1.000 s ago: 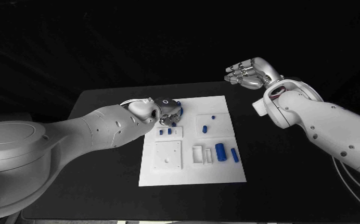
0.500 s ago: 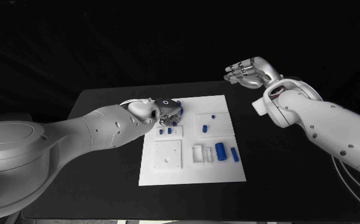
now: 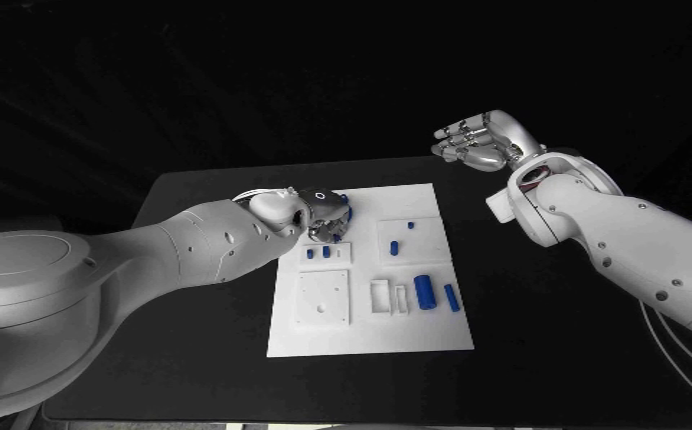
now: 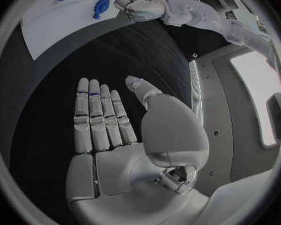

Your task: Assemble the parts on the task board

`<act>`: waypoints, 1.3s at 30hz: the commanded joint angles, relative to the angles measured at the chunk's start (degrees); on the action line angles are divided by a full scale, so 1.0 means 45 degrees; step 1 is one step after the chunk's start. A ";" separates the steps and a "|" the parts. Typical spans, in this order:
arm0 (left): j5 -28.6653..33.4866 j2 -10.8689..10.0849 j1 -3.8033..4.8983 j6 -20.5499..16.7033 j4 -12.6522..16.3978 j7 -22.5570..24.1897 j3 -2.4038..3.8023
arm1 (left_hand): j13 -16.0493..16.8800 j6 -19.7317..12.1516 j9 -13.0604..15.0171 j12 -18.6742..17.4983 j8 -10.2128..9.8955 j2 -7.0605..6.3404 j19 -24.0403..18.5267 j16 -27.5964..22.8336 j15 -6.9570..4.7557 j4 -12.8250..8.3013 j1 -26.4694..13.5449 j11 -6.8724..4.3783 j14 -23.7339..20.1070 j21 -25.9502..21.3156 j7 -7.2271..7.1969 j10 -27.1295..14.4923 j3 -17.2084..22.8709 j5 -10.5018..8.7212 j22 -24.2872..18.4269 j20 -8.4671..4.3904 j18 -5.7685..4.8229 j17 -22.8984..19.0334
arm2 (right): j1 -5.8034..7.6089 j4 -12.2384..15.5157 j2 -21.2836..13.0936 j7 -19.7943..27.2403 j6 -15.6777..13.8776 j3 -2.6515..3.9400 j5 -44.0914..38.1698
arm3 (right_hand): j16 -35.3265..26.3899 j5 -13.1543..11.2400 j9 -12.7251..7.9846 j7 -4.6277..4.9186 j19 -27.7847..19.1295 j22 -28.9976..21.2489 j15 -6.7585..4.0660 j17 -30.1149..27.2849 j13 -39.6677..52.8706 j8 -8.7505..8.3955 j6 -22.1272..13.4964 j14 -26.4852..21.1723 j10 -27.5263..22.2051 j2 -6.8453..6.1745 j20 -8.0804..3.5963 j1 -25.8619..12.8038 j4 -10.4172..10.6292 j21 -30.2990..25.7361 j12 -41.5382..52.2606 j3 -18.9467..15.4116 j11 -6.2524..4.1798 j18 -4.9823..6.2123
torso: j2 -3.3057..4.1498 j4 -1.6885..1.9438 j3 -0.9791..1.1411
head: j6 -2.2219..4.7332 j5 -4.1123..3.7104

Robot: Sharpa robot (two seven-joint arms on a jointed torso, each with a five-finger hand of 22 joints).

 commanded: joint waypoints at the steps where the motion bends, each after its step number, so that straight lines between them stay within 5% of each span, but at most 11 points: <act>1: -0.0253 0.0080 -0.0116 0.0784 0.0029 -0.0233 -0.0062 | 0.0021 -0.0096 -0.0023 -0.0047 -0.0032 -0.0155 0.0113 0.0046 -0.0003 0.0089 -0.0053 0.0003 0.0120 0.0057 0.0036 0.0068 -0.0013 -0.0057 0.0231 -0.0001 -0.0051 0.0019 | -0.0007 0.0018 -0.0001 0.0140 0.0161 0.0004 -0.0078 | -0.0057 0.0075 -0.0008 -0.0017 0.0050 -0.0018 0.0035 -0.0004 -0.0016 0.0013 0.0062 0.0078 0.0044 -0.0019 0.0039 -0.0095 0.0031 -0.0061 -0.0073 -0.0026 -0.0018 -0.0024 | 0.0005 -0.0003 0.0007 | -0.0020 -0.0006; 4: -0.0309 0.0097 -0.0115 0.0921 0.0017 -0.0315 -0.0063 | 0.0043 -0.0011 -0.0018 -0.0098 -0.0023 -0.0165 0.0112 0.0001 0.0016 0.0186 -0.0007 0.0023 0.0146 0.0063 0.0040 0.0090 0.0018 -0.0037 0.0227 0.0024 -0.0018 0.0093 | -0.0007 0.0015 -0.0001 0.0139 0.0162 0.0004 -0.0077 | -0.0057 0.0075 -0.0008 -0.0017 0.0050 -0.0018 0.0035 -0.0004 -0.0016 0.0013 0.0062 0.0078 0.0044 -0.0019 0.0039 -0.0095 0.0031 -0.0061 -0.0073 -0.0026 -0.0018 -0.0024 | 0.0002 -0.0015 0.0010 | -0.0019 0.0004; 15: -0.0359 0.0089 -0.0113 0.0934 -0.0005 -0.0383 -0.0061 | 0.0092 0.0442 -0.0012 -0.0215 -0.0023 0.0315 0.0155 -0.0068 -0.0019 -0.0037 -0.0034 -0.0028 0.0361 0.0161 -0.0012 0.0187 0.0598 0.1182 0.0237 0.0013 0.0035 0.0428 | -0.0007 0.0018 -0.0010 0.0144 0.0149 0.0004 -0.0073 | -0.0060 0.0083 -0.0007 -0.0020 0.0056 -0.0016 0.0036 -0.0005 -0.0016 0.0015 0.0069 0.0072 0.0046 -0.0016 0.0040 -0.0085 0.0057 -0.0062 -0.0072 -0.0077 -0.0020 -0.0026 | -0.0001 0.0001 -0.0011 | -0.0013 -0.0019; 22: 0.0118 -0.0100 -0.0110 0.0044 0.0092 -0.0239 -0.0056 | 0.0075 0.0639 -0.0007 -0.0455 -0.0016 0.0641 0.0312 -0.0178 -0.0051 -0.0319 -0.0028 -0.0042 0.0810 0.0263 0.0016 0.0535 0.0772 0.1385 0.0223 -0.0015 0.0100 0.1105 | -0.0012 0.0014 -0.0014 0.0158 0.0124 0.0004 -0.0071 | -0.0060 0.0083 -0.0007 -0.0020 0.0056 -0.0016 0.0036 -0.0005 -0.0016 0.0015 0.0069 0.0072 0.0046 -0.0016 0.0040 -0.0085 0.0057 -0.0062 -0.0072 -0.0077 -0.0020 -0.0026 | 0.0004 0.0019 -0.0024 | 0.0024 -0.0041; 39: 0.2332 -0.0623 -0.0097 -0.2058 0.0519 0.0603 0.0052 | 0.0615 0.0775 -0.0008 -0.0971 -0.0023 0.0699 0.0553 -0.0600 -0.0162 -0.0513 -0.0158 -0.0135 0.1447 0.0438 -0.0038 0.1125 0.0774 0.1598 0.0218 -0.0120 0.0114 0.2196 | -0.0057 0.0012 -0.0023 0.0215 0.0069 0.0004 -0.0070 | -0.0059 0.0086 -0.0008 -0.0019 0.0049 -0.0018 0.0039 -0.0005 -0.0014 0.0013 0.0065 0.0069 0.0046 -0.0023 0.0045 -0.0077 0.0083 -0.0071 -0.0068 -0.0150 -0.0021 -0.0030 | 0.0012 0.0022 -0.0030 | 0.0075 0.0028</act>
